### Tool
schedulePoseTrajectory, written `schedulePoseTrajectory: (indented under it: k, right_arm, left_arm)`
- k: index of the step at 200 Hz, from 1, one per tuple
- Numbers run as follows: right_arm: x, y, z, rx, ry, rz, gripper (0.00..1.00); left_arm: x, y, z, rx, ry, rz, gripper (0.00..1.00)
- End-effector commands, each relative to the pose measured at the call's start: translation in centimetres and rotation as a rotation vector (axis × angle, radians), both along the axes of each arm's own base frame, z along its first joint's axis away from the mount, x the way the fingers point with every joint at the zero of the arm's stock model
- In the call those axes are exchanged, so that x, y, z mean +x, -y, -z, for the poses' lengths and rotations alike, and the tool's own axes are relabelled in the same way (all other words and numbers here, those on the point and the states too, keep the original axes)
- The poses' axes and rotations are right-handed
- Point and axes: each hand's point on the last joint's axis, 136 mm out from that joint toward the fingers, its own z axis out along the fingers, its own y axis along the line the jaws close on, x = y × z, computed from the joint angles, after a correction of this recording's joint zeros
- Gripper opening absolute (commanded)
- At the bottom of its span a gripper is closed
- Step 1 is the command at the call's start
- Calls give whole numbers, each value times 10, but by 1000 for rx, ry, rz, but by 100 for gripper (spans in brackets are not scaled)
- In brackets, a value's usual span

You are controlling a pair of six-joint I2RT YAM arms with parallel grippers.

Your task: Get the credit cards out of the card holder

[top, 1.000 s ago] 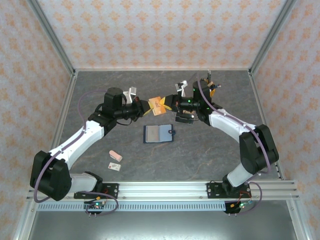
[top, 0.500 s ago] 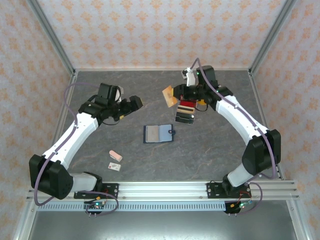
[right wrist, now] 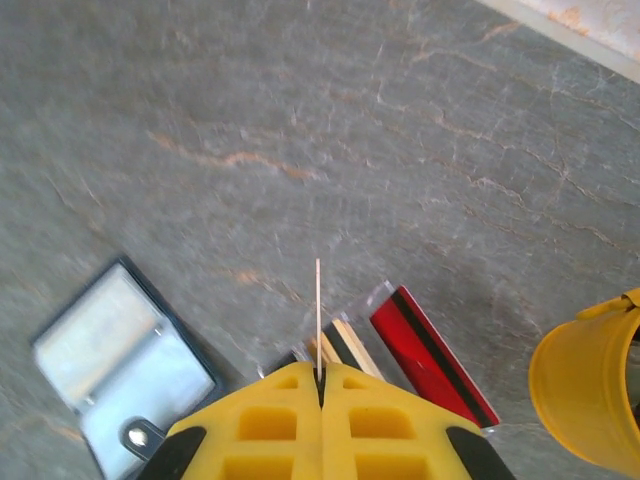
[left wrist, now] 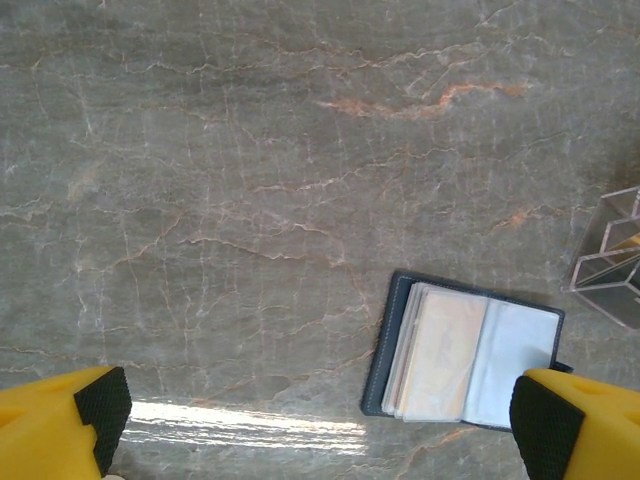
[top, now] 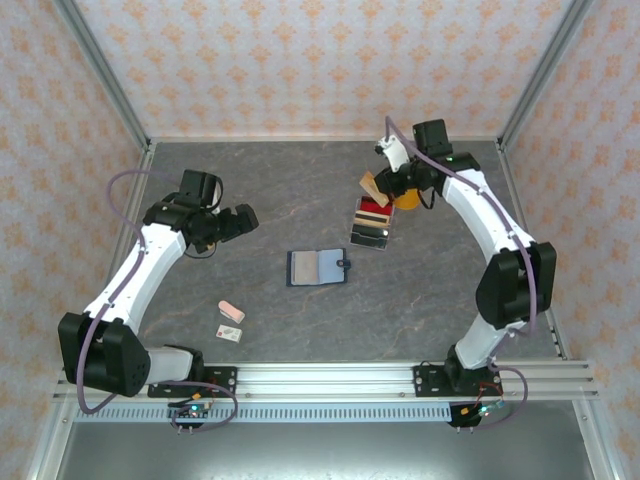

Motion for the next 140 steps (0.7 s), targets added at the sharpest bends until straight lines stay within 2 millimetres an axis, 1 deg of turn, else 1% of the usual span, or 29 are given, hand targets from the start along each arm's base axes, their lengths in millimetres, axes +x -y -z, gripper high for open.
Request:
schedulePoseTrajectory:
  k: [1,21,73,140]
  right_arm:
    - [0,9,18,-157,36,-124,0]
    - [2,9,33,-202,28,-199,0]
    - [3,2,65,-228,-20,-360,0]
    - [5,-2,89,-244,-54,-465,0]
  left_arm:
    - [-9,-3,5,12,-16,6,100]
    - [-11,-3,9,7,-25,4,100]
    - [-8,0,11,-16,-33,-6,100]
    - [-5,7,17,-47,-46,8,100]
